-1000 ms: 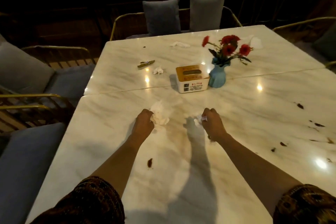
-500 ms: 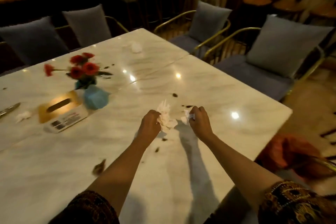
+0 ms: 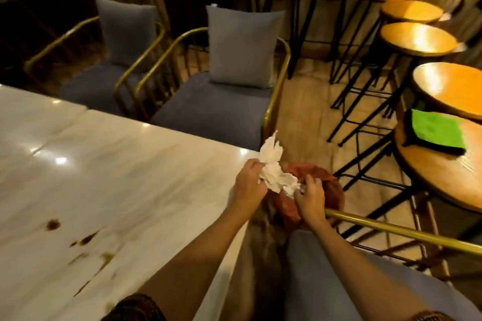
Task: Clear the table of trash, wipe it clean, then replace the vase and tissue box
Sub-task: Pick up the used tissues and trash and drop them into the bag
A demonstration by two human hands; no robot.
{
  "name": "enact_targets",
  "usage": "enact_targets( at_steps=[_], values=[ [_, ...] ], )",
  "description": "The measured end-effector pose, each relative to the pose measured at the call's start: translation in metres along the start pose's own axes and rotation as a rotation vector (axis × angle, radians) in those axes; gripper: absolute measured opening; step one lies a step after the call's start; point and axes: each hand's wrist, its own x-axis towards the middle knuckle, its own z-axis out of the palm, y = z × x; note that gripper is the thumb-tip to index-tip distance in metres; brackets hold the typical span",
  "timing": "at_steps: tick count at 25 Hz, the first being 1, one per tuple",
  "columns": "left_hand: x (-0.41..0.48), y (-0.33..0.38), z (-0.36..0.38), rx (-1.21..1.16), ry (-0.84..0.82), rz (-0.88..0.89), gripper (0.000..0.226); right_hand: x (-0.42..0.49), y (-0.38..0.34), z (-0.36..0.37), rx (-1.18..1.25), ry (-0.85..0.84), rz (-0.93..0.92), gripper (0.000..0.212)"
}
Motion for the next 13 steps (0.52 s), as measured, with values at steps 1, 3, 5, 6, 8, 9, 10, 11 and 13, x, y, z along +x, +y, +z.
enact_targets(
  at_steps=[1, 3, 5, 6, 8, 9, 10, 11, 13],
  values=[
    [0.013, 0.011, 0.021, 0.0, -0.052, -0.014, 0.032, 0.013, 0.016, -0.005, -0.006, 0.02, 0.039, 0.029],
    [0.045, 0.021, 0.072, 0.05, -0.149, 0.016, 0.033, 0.048, 0.051, -0.012, -0.03, 0.041, 0.109, 0.026],
    [0.074, 0.013, 0.115, 0.164, -0.237, 0.02, 0.026, 0.079, 0.08, -0.011, -0.036, 0.01, 0.153, 0.024],
    [0.088, 0.007, 0.137, 0.211, -0.28, -0.005, 0.025, 0.095, 0.097, -0.006, -0.044, -0.01, 0.178, 0.023],
    [0.111, -0.007, 0.178, 0.296, -0.392, -0.033, 0.028, 0.124, 0.127, 0.008, -0.076, -0.055, 0.218, 0.023],
    [0.12, -0.014, 0.198, 0.335, -0.447, -0.031, 0.03, 0.136, 0.14, 0.016, -0.087, -0.072, 0.236, 0.025],
    [0.126, -0.022, 0.217, 0.362, -0.489, -0.024, 0.032, 0.146, 0.152, 0.024, -0.097, -0.09, 0.255, 0.025],
    [0.131, -0.03, 0.234, 0.373, -0.519, -0.027, 0.034, 0.154, 0.163, 0.033, -0.106, -0.109, 0.269, 0.024],
    [0.137, -0.045, 0.261, 0.374, -0.552, -0.043, 0.033, 0.167, 0.18, 0.046, -0.127, -0.136, 0.277, 0.019]
  ],
)
